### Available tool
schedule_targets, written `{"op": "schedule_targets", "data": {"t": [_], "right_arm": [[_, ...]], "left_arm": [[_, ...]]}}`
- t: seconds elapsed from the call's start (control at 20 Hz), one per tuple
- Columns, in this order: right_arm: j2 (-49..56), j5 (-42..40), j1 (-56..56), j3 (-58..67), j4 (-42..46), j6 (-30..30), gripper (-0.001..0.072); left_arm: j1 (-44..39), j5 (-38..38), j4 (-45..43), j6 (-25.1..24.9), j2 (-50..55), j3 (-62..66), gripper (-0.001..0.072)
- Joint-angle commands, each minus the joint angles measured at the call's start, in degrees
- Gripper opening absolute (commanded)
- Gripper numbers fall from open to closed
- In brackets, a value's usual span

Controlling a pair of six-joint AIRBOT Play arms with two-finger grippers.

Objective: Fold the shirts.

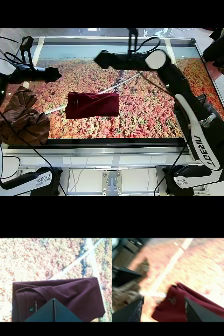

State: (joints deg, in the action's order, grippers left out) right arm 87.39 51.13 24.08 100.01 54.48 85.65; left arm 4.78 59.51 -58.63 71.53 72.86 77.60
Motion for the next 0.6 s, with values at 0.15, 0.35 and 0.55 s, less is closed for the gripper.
{"op": "schedule_targets", "data": {"t": [0.15,0.35,0.55], "right_arm": [[5.7,17.3,-13.7,-6.6,11.1,12.4,0.0549],[16.2,17.1,-14.5,-13.0,-5.7,4.5,0.0550],[24.4,14.4,-12.1,-13.2,-14.8,0.3,0.0551]], "left_arm": [[0.3,0.7,0.2,0.0,1.3,0.0,0.0008],[0.3,0.8,0.2,0.0,1.7,-0.1,0.0008],[0.3,0.8,0.2,0.0,1.7,-0.1,0.0008]]}}
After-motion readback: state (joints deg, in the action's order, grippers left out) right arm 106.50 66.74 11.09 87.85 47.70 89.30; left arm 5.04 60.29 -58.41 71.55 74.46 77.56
